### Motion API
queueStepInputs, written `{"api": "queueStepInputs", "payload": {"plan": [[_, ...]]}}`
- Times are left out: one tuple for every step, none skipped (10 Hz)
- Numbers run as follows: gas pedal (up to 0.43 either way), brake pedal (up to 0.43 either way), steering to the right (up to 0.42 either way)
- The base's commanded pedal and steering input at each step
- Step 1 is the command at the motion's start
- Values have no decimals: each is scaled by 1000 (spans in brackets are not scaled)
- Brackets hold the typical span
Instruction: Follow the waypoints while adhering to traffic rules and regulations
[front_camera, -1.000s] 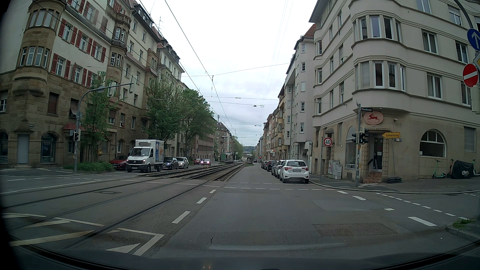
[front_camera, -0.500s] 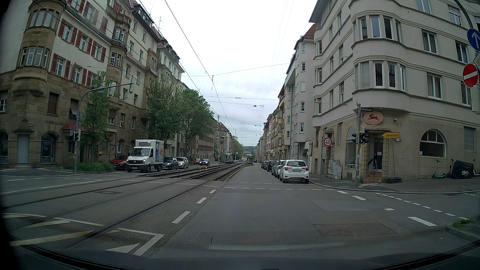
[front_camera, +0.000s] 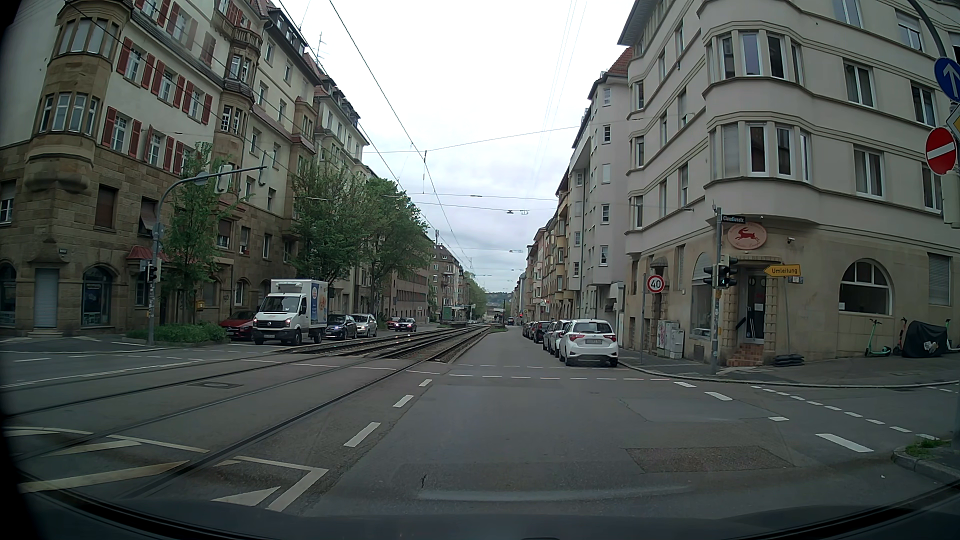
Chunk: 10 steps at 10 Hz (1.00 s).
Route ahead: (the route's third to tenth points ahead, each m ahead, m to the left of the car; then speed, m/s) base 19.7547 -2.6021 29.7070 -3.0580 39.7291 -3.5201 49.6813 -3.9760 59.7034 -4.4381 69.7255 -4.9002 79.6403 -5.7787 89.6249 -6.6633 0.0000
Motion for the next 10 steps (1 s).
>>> {"api": "queueStepInputs", "payload": {"plan": [[0, 287, -13], [0, 280, -13], [0, 280, -13], [0, 287, -13], [0, 280, -13], [0, 287, -13], [0, 287, -13], [0, 287, -13], [0, 287, -13], [0, 287, -13]]}}
